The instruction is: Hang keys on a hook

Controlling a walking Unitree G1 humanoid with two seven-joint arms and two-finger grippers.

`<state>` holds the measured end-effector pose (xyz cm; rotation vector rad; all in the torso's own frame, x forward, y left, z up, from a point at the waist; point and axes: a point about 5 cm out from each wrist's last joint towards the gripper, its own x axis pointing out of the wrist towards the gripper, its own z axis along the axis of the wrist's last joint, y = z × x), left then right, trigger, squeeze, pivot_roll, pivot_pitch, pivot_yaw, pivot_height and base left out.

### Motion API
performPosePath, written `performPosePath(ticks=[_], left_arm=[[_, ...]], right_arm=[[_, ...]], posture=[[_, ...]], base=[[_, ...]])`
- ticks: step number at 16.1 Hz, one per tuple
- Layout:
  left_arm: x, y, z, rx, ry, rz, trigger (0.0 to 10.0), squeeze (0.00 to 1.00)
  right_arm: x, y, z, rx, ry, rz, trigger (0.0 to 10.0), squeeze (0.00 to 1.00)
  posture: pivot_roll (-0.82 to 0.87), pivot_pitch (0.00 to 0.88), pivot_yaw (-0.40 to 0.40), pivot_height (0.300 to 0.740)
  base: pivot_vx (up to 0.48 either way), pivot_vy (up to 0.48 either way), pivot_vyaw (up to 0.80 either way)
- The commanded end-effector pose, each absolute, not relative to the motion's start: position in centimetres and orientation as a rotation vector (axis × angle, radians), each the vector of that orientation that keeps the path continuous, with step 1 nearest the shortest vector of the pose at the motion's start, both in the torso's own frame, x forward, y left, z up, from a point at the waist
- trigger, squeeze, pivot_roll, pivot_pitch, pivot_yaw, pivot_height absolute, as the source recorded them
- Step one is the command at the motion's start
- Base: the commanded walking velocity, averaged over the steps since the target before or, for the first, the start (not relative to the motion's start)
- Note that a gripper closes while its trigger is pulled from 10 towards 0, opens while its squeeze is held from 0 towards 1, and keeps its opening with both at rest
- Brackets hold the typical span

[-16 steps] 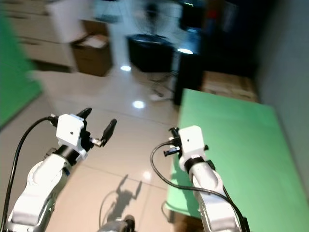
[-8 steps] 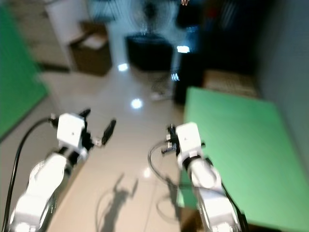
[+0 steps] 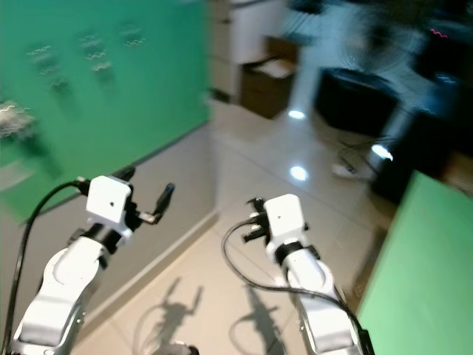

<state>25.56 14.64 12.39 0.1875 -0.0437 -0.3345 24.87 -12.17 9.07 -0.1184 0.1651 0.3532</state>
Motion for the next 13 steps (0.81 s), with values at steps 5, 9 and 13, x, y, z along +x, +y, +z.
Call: performPosePath(ticks=[5,9,13], left_arm=[[24.8,13.7,12.5,0.176,-0.070,-0.377,10.0,0.00],[25.5,13.7,12.5,0.166,-0.064,-0.347,10.0,0.00],[25.7,13.8,12.6,0.158,-0.072,-0.329,10.0,0.00]], right_arm=[[25.0,-13.7,8.7,-0.150,0.178,0.313,10.0,0.00],[25.8,-12.4,9.2,-0.129,0.155,0.317,10.0,0.00],[25.9,-12.4,8.9,-0.151,0.142,0.342,10.0,0.00]], posture=[[-0.03,0.000,0.003,0.740],[-0.02,0.000,-0.005,0.740],[-0.02,0.000,-0.003,0.740]], base=[[0.052,0.000,0.80],[0.269,0.000,0.20],[0.300,0.000,0.16]])
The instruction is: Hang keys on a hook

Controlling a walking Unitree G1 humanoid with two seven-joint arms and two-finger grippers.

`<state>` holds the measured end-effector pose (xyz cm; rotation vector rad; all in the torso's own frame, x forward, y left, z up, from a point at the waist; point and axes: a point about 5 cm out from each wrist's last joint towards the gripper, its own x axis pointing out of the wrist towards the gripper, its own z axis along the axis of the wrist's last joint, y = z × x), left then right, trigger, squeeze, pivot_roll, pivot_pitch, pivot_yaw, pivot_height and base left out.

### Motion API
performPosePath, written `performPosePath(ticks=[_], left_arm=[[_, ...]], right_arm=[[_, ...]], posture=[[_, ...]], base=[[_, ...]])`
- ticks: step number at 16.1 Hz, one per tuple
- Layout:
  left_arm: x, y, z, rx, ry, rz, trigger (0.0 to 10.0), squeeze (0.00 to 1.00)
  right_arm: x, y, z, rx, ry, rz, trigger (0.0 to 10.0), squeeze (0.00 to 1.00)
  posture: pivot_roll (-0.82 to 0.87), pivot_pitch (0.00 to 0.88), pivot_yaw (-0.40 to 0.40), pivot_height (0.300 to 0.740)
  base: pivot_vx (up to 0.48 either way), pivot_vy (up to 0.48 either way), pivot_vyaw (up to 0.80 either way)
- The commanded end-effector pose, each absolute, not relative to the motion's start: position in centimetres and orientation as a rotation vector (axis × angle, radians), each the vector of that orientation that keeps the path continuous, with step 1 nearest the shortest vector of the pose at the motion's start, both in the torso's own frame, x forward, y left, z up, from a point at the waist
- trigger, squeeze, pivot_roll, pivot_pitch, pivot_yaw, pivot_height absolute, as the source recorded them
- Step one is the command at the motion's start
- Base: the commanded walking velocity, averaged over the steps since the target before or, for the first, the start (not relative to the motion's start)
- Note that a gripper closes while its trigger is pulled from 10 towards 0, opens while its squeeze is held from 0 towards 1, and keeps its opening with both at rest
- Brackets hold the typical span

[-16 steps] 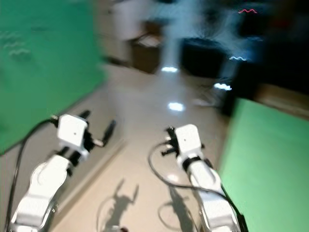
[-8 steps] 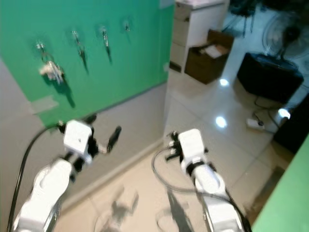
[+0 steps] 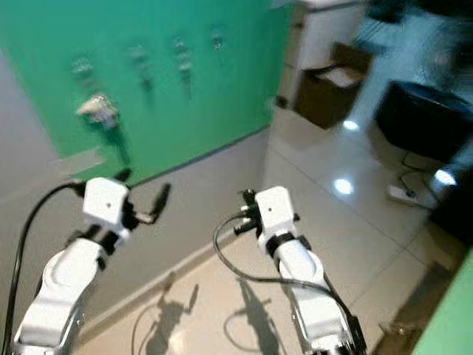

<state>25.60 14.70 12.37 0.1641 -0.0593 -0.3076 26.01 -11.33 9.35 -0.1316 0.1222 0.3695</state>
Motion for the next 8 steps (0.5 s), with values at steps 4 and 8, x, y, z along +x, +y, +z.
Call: performPosePath(ticks=[4,8], left_arm=[[25.29,13.48,12.26,0.149,-0.061,-0.342,10.0,0.00],[25.27,13.31,12.27,0.149,-0.064,-0.344,10.0,0.00]], right_arm=[[25.87,-12.19,9.00,-0.163,0.132,0.361,10.0,0.00],[26.26,-12.01,9.22,-0.176,0.116,0.375,10.0,0.00]], posture=[[-0.03,0.000,0.001,0.740],[-0.03,0.000,-0.001,0.740]], base=[[0.310,0.000,0.80],[0.311,0.000,0.80]])
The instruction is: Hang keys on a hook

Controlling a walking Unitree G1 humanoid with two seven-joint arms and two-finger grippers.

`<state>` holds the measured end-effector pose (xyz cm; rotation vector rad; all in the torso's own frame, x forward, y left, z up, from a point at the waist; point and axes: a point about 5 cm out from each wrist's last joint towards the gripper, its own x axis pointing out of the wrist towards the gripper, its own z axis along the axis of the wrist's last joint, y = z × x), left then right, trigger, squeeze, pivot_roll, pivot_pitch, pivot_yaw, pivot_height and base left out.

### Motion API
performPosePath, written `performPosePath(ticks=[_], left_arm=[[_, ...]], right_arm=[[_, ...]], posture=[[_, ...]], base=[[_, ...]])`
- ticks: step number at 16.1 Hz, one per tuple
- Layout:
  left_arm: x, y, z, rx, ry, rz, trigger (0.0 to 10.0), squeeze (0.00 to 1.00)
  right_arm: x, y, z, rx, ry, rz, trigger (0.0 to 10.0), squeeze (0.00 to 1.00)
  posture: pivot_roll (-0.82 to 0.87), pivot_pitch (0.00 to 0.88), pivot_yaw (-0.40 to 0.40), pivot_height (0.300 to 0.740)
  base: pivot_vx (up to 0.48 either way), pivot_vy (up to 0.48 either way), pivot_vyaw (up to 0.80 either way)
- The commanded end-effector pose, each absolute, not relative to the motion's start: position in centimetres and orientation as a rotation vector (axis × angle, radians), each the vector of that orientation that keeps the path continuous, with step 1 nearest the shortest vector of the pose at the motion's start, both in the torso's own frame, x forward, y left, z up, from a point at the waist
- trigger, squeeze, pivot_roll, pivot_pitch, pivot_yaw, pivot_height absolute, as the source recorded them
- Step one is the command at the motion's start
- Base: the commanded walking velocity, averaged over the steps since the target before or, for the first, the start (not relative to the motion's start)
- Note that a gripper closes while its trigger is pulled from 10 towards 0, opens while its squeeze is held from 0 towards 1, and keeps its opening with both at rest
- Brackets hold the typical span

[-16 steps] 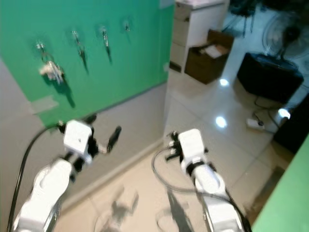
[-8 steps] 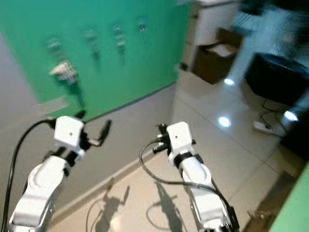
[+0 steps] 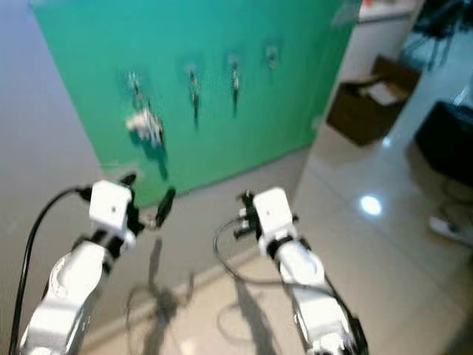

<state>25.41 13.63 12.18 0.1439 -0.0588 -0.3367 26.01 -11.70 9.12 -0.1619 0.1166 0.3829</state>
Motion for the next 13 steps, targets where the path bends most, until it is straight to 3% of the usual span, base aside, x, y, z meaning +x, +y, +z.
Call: performPosePath(ticks=[1,2,7,13], left_arm=[[25.2,13.3,12.3,0.150,-0.069,-0.341,10.0,0.00],[25.2,13.2,12.4,0.136,-0.073,-0.336,10.0,0.00],[24.9,13.4,12.3,0.148,-0.075,-0.313,10.0,0.00],[24.8,13.1,12.4,0.153,-0.082,-0.330,10.0,0.00]], right_arm=[[26.2,-12.1,9.3,-0.176,0.113,0.375,10.0,0.00],[26.1,-12.1,9.2,-0.187,0.115,0.380,10.0,0.00],[25.3,-12.2,8.4,-0.247,0.139,0.418,10.0,0.00],[25.2,-12.0,8.8,-0.236,0.123,0.424,10.0,0.00]], posture=[[-0.03,0.000,-0.004,0.740],[-0.03,0.000,-0.006,0.740],[-0.04,0.000,-0.013,0.740],[-0.04,0.000,-0.001,0.740]], base=[[0.255,0.000,0.80],[0.000,0.000,0.80],[0.000,0.000,0.00],[0.000,-0.449,0.76]])
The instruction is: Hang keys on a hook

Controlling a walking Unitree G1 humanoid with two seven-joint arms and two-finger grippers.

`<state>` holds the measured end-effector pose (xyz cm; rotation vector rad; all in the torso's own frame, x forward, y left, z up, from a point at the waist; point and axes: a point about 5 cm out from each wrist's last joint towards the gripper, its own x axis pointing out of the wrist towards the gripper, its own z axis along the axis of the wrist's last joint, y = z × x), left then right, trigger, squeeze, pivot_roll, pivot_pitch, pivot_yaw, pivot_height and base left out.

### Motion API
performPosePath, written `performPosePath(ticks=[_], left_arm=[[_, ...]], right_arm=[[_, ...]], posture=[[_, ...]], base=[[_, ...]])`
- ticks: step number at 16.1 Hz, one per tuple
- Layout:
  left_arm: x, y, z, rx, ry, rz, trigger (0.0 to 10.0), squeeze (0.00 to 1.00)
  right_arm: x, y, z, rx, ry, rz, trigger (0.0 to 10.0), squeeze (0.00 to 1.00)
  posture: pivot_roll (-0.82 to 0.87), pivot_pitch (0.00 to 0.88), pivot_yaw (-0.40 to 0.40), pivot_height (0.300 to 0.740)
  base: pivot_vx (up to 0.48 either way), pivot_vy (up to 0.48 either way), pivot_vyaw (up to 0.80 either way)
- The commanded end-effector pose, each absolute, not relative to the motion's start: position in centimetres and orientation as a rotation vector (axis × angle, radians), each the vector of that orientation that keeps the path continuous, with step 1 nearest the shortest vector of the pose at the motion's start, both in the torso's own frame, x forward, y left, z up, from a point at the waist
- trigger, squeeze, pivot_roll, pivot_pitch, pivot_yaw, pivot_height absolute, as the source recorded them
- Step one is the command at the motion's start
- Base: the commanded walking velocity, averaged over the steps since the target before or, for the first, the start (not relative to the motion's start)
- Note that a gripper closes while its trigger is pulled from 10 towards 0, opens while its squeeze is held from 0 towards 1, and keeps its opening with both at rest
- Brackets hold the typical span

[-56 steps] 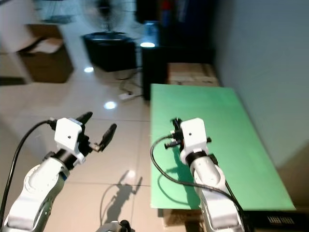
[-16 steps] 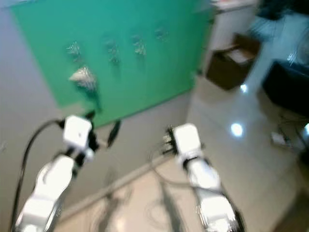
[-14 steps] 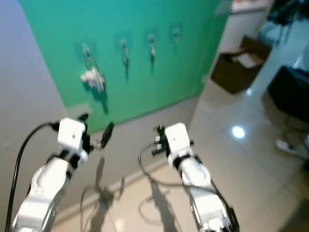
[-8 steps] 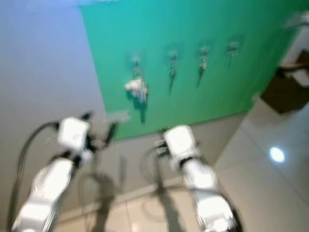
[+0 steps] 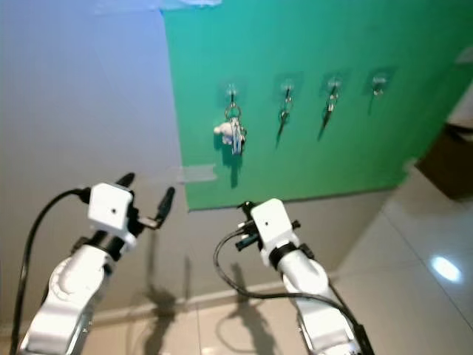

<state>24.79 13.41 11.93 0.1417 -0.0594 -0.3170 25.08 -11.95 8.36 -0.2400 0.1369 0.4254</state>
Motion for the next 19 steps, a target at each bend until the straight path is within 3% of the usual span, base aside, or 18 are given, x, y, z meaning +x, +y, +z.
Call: performPosePath(ticks=[1,19], left_arm=[[25.0,13.2,12.5,0.156,-0.088,-0.325,10.0,0.00],[26.4,13.1,13.1,0.179,-0.120,-0.355,10.0,0.00]], right_arm=[[25.5,-12.1,8.9,-0.235,0.114,0.415,10.0,0.00],[26.4,-13.3,9.5,-0.178,0.082,0.274,10.0,0.00]], posture=[[-0.04,0.000,0.000,0.740],[-0.06,0.000,0.040,0.740]], base=[[0.000,-0.480,0.80],[0.000,-0.421,0.76]])
